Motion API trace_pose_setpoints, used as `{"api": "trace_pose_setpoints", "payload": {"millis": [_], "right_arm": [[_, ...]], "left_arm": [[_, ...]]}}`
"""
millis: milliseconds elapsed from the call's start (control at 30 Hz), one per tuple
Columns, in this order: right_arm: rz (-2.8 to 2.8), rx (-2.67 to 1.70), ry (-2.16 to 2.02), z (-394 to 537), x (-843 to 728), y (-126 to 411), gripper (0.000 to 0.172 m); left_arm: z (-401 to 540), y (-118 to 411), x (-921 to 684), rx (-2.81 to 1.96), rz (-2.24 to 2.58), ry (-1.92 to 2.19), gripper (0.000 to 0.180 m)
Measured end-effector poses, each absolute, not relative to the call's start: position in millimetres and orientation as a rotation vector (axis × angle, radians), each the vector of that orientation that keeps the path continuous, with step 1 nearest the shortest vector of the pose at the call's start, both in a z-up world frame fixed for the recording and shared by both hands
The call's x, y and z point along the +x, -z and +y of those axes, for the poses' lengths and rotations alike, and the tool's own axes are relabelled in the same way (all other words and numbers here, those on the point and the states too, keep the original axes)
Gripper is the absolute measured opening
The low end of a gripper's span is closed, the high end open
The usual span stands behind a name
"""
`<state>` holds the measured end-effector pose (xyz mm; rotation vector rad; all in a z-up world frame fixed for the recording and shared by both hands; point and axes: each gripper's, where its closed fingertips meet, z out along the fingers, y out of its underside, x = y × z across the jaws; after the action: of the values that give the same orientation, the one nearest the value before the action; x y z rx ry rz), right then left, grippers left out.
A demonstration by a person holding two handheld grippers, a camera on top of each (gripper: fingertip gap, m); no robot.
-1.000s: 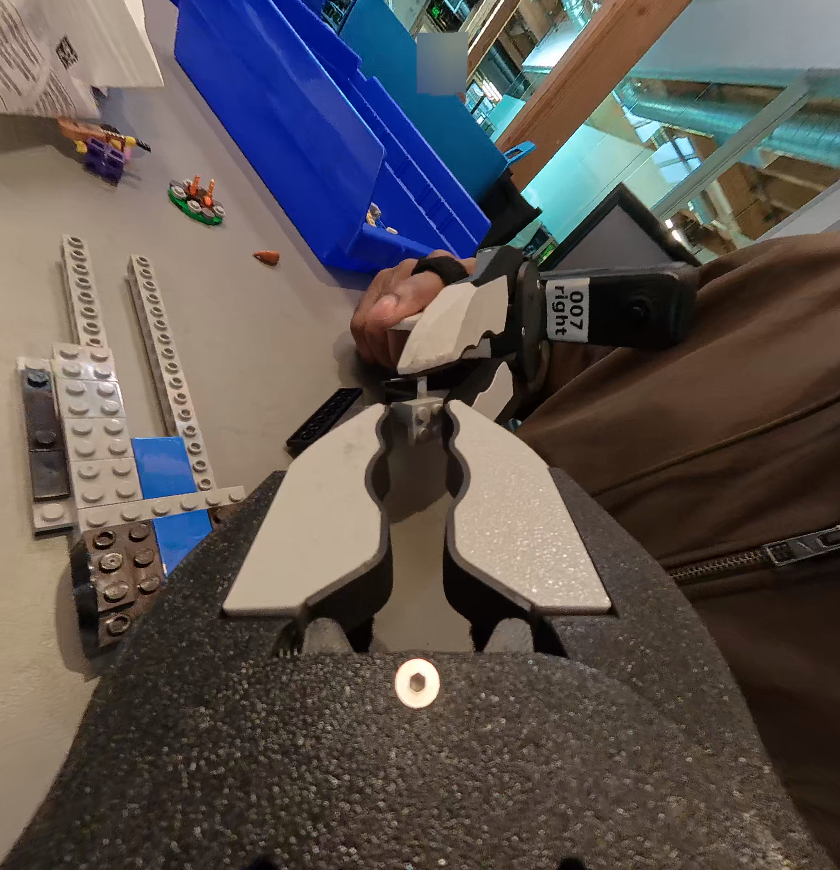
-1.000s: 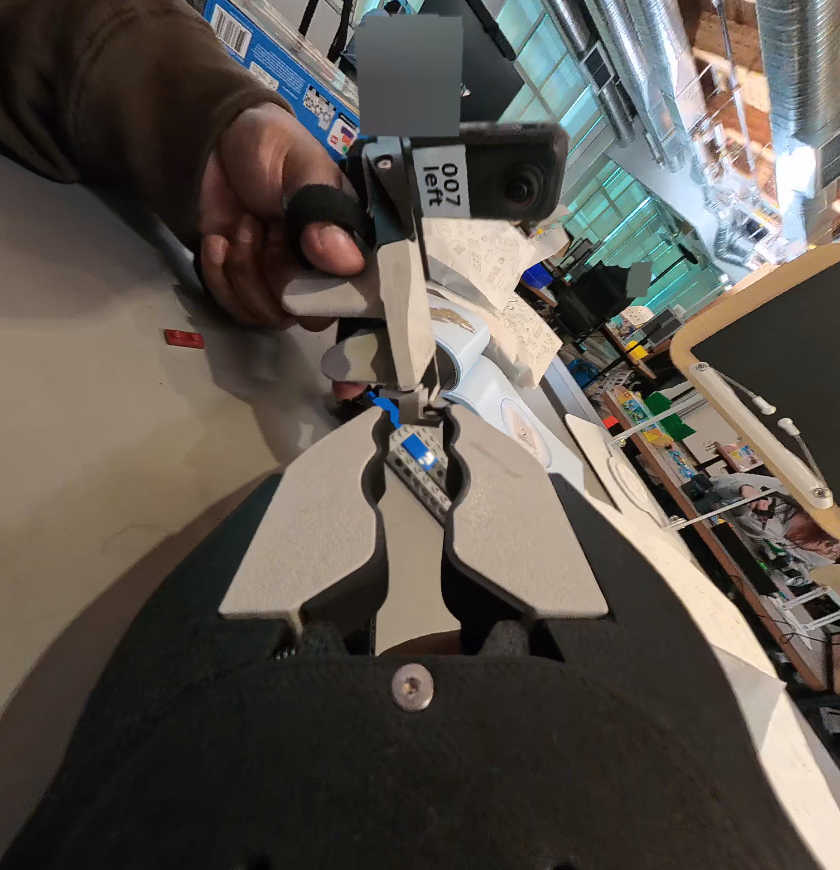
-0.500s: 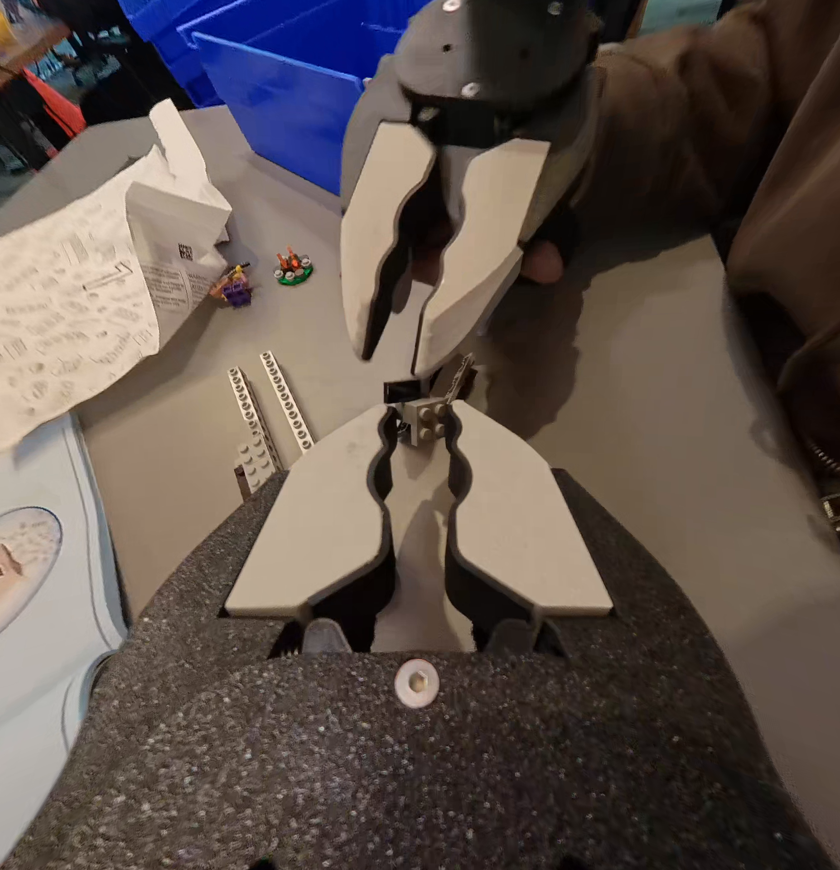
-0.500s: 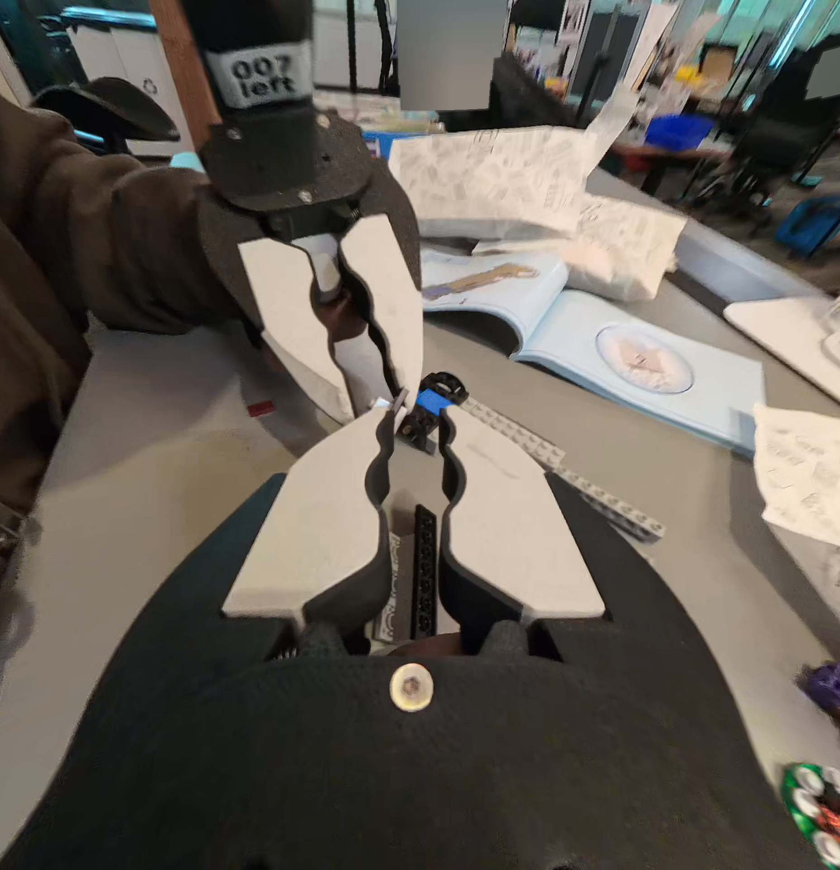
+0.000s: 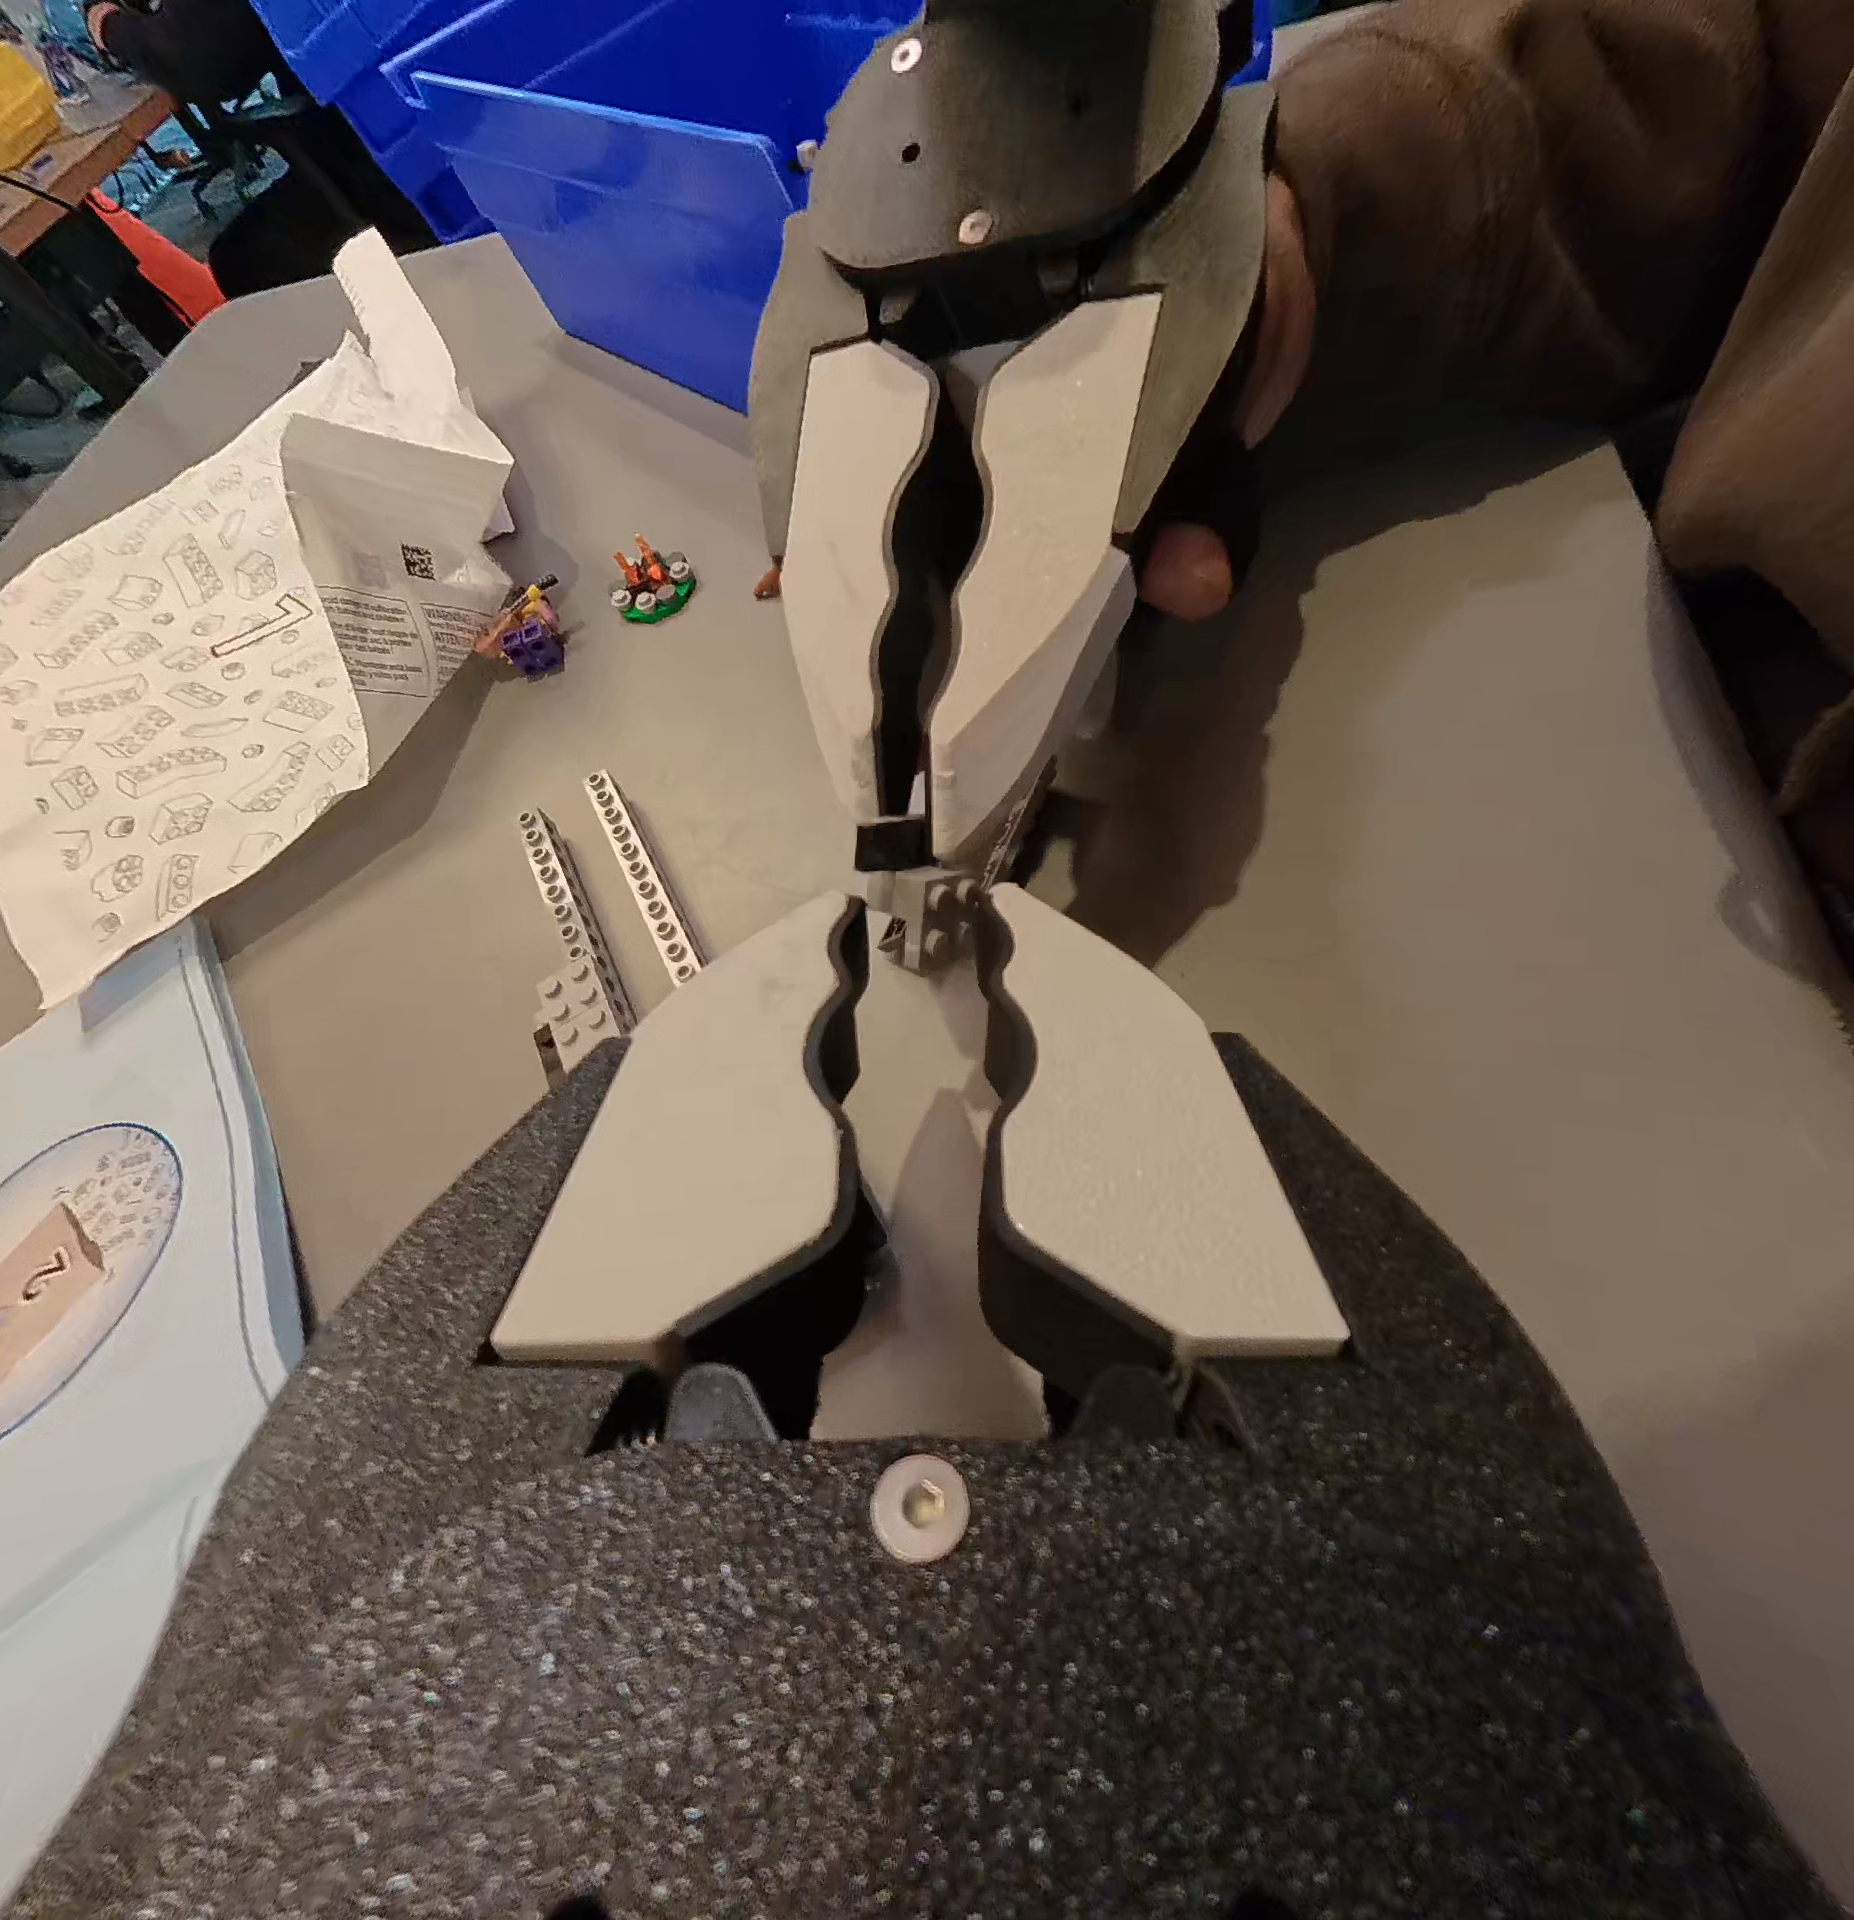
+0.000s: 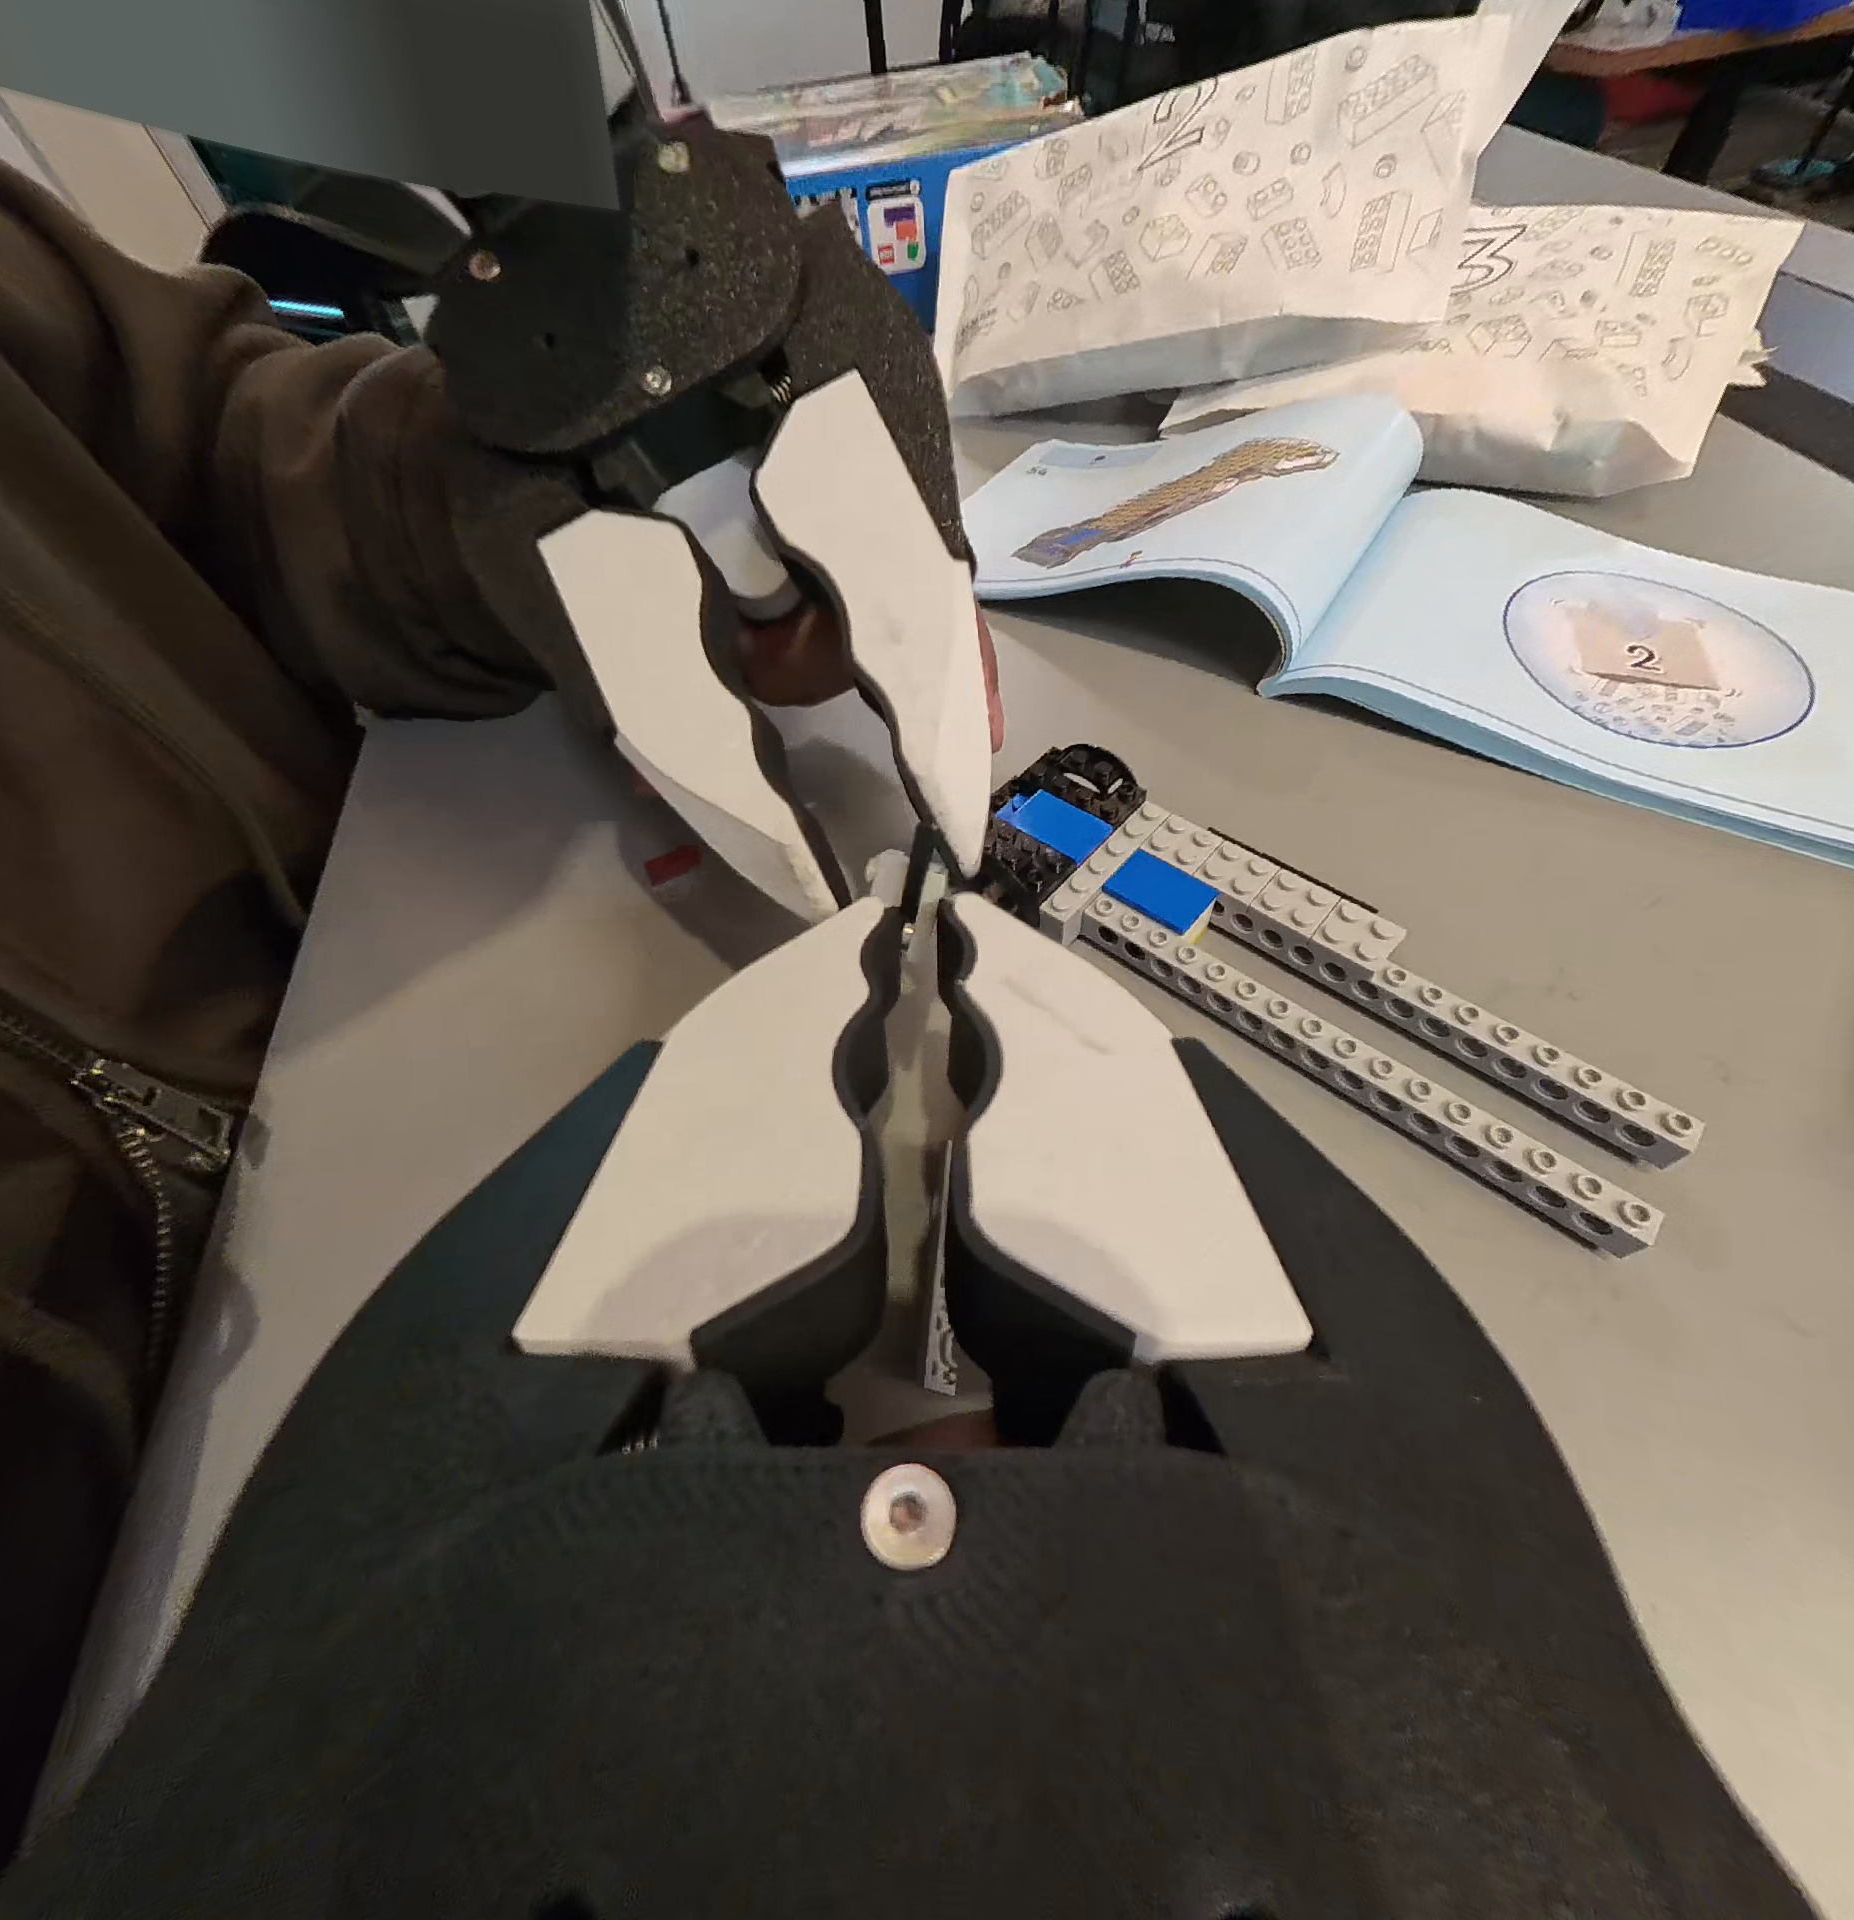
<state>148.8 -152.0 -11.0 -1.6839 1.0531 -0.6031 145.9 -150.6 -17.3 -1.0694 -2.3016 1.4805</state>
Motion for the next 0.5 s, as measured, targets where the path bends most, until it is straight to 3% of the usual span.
{"api": "trace_pose_setpoints", "payload": {"millis": [500], "right_arm": [[0.960, -1.796, 0.732, -150.9, 145.3, 14.5, 0.008]], "left_arm": [[-142.9, 28.4, 141.7, -1.165, -2.308, -1.378, 0.004]]}}
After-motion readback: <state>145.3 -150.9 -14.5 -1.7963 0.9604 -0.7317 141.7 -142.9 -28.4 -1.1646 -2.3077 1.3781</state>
